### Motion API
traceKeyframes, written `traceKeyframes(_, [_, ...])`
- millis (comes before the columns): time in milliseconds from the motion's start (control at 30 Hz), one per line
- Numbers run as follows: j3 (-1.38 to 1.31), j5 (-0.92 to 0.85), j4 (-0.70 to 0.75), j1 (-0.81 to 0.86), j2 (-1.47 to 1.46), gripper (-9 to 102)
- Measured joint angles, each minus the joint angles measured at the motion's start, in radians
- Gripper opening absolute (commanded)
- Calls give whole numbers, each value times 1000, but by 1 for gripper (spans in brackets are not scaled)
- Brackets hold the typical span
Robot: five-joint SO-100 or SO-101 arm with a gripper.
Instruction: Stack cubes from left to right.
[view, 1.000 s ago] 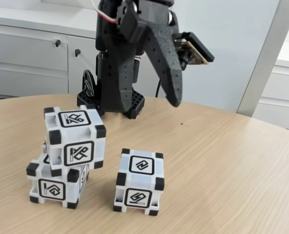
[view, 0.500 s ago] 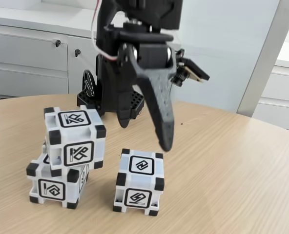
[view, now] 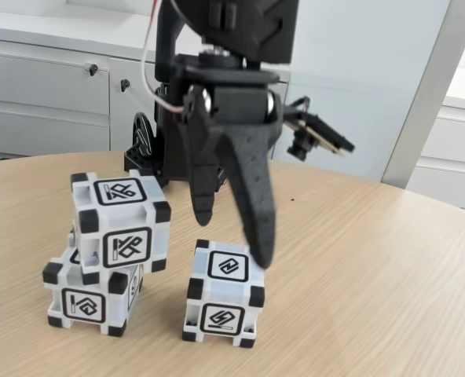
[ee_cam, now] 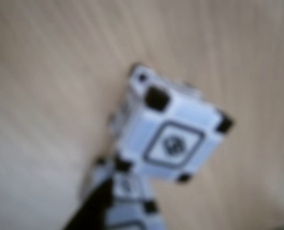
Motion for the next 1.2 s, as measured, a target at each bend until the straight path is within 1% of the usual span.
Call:
traceKeyframes(167, [0, 106, -5, 0, -31, 45])
traceKeyframes(300, [0, 167, -5, -3, -31, 43])
traceKeyframes(500, [0, 219, -5, -78, -55, 43])
traceKeyframes(800, [0, 222, -5, -126, -106, 43])
traceKeyframes(1200, [-2, 212, -8, -121, -227, 38])
